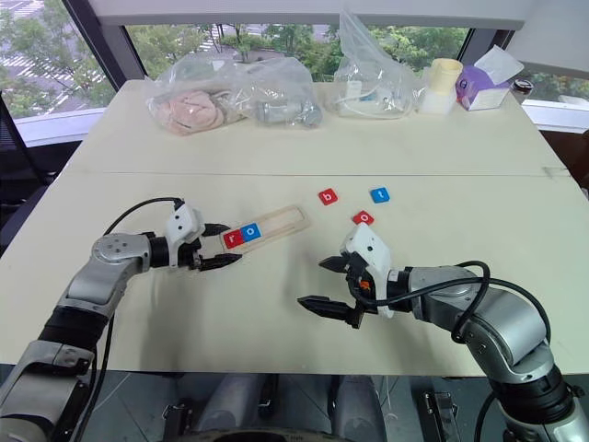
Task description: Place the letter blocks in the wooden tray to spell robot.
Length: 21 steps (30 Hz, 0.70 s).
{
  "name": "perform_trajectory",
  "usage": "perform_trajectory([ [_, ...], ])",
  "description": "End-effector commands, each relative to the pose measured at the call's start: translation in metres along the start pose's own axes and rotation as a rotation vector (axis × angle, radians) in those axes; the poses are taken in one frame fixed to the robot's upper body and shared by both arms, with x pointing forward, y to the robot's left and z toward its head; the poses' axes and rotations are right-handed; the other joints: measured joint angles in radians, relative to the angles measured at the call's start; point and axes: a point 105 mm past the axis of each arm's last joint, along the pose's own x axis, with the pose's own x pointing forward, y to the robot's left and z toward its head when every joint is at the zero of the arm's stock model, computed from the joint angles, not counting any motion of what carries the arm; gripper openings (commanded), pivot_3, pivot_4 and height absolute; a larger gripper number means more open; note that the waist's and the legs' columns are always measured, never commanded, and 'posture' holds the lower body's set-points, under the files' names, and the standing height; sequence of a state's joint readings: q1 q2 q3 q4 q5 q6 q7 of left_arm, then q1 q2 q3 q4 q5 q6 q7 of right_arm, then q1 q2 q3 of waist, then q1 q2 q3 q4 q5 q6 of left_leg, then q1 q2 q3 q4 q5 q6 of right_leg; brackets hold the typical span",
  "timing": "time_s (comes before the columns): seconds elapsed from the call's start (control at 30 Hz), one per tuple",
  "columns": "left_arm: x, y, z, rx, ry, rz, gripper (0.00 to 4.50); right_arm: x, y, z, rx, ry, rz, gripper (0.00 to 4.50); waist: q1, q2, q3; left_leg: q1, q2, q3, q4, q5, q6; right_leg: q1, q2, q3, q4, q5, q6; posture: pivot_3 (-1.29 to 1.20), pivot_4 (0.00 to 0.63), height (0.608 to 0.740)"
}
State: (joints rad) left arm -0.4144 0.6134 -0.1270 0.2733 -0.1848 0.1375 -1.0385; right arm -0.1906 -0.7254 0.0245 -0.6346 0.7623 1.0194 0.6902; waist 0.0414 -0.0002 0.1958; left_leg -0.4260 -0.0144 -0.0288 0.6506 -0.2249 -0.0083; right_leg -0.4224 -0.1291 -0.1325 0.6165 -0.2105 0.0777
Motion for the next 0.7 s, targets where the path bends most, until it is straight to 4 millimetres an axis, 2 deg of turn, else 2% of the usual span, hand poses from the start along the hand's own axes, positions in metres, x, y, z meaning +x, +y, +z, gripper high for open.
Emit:
perform_trajectory([
  [0.03, 0.001, -0.007, -0.023, -0.021, 0.095, -0.026, 3.12, -0.004, -0.002, 0.004, -0.007, -0.023, -0.022, 4.50, 0.000, 0.000, 0.000, 0.000, 0.000, 0.000, 0.000, 0.000, 0.000, 0.000, 0.000, 0.000, 0.000, 0.000, 0.000, 0.00, 0.150, 0.740],
  [0.2, 0.003, -0.013, -0.016, 0.042, 0.090, -0.095, 3.12, -0.007, -0.009, 0.002, 0.020, -0.037, -0.052, 4.50, 0.000, 0.000, 0.000, 0.000, 0.000, 0.000, 0.000, 0.000, 0.000, 0.000, 0.000, 0.000, 0.000, 0.000, 0.000, 0.00, 0.150, 0.740],
  [0.3, 0.001, -0.027, -0.005, 0.087, 0.061, -0.229, 3.12, -0.013, -0.019, -0.003, 0.031, -0.021, -0.095, 4.50, -0.002, 0.000, 0.000, 0.000, 0.000, 0.001, 0.000, 0.000, 0.000, 0.000, 0.000, 0.000, 0.000, 0.000, 0.000, 0.00, 0.150, 0.740],
  [0.4, -0.003, -0.033, -0.009, 0.197, 0.126, -0.344, 3.12, -0.019, -0.027, -0.007, 0.047, -0.019, -0.129, 4.50, 0.000, 0.000, 0.000, -0.001, 0.000, 0.002, -0.001, 0.000, 0.000, -0.001, 0.000, 0.000, -0.002, 0.000, 0.000, 0.00, 0.150, 0.740],
  [0.57, -0.002, -0.023, -0.011, 0.295, 0.177, -0.403, 3.12, -0.024, -0.039, -0.004, 0.106, -0.096, -0.189, 4.50, -0.001, 0.000, 0.000, -0.001, 0.000, 0.003, -0.001, 0.000, 0.001, -0.001, 0.001, 0.000, -0.002, 0.000, 0.000, 0.00, 0.150, 0.740],
  [0.7, 0.004, -0.014, -0.007, 0.306, 0.166, -0.415, 3.12, -0.024, -0.028, -0.006, 0.110, -0.099, -0.173, 4.50, 0.000, 0.000, 0.000, -0.001, 0.001, 0.003, -0.001, 0.000, 0.001, -0.001, 0.001, 0.000, -0.001, 0.001, 0.001, 0.00, 0.150, 0.740],
])
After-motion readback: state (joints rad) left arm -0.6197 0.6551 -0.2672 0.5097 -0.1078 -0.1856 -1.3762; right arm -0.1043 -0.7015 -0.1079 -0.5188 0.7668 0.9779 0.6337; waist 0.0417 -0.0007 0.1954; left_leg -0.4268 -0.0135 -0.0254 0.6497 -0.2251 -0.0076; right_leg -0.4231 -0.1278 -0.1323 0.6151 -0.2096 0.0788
